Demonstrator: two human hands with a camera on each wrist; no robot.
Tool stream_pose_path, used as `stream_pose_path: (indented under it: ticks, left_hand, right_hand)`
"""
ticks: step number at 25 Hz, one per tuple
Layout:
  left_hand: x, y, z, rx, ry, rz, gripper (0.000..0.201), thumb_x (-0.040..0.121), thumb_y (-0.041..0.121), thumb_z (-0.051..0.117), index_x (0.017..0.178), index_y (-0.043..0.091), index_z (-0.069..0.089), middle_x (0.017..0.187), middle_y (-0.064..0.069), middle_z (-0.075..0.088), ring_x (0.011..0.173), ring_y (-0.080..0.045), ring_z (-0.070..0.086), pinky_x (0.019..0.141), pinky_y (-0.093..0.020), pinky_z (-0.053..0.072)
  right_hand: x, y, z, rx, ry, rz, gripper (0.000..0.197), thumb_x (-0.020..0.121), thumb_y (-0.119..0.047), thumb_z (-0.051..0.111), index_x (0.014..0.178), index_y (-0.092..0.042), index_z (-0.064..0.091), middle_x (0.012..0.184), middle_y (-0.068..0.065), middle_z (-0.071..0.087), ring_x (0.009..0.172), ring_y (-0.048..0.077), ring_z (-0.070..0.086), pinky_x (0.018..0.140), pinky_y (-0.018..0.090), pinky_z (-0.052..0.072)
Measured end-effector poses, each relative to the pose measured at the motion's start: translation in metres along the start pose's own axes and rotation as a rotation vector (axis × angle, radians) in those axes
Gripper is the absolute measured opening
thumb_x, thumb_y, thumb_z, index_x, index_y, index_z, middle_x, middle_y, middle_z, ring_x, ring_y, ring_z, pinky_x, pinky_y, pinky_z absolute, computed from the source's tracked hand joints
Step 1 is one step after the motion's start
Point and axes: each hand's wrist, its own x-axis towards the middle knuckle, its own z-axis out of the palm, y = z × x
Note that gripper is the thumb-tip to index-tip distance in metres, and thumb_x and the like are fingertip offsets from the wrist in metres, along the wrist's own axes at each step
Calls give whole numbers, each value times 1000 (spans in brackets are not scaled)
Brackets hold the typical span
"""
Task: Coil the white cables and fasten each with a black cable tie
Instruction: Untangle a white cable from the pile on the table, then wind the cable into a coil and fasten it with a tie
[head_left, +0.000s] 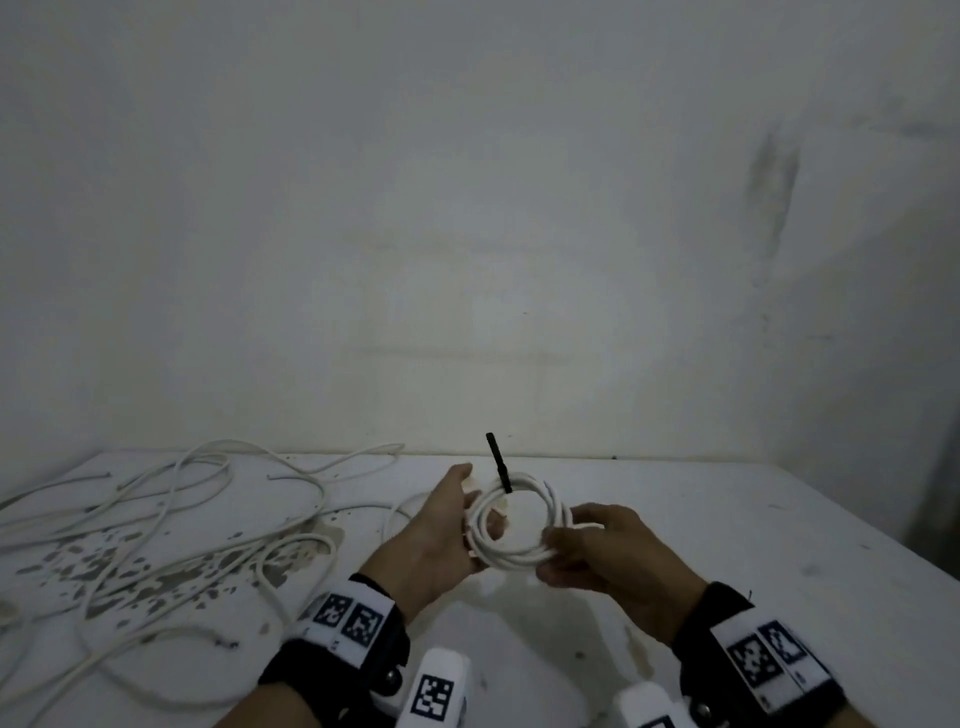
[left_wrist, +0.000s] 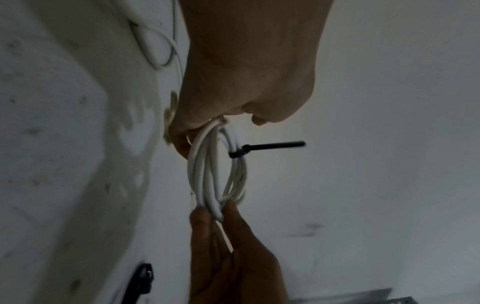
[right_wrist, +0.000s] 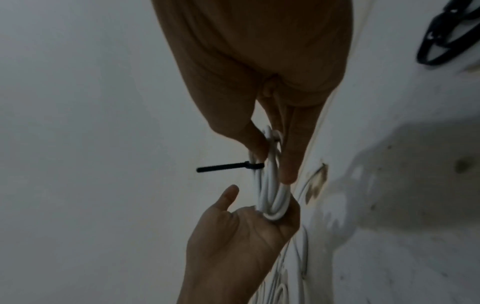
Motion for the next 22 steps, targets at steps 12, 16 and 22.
stream_pose_path:
  ticks: [12,16,22]
  left_hand:
    - [124,8,71,416,152,144,31,94,3,40,113,2,65,105,-15,63,89,-25,58,57,-26,53]
    - [141,11,81,438,189,64,9,97,5,45,103,5,51,97,-8,46,94,-22,51,79,-36,58]
    - [154,17,71,596,230,40,28,97,8,52,124,4,48,107,-11,49,106,-26,52,70,-33,59]
  right_hand:
    - [167,17,-64,240,332,128,11,88,12,63,99,14,61,78,26,66,62,34,66,56,37,62]
    - [207,31,-80,-274,470,101,38,102,-34,49,122,-7,65,125,13,67,112,28,65,92,29,48]
    - [220,29,-85,-479,375,58,26,95,-35,61,86,-11,58,108,15,73,103,25,69,77,25,47]
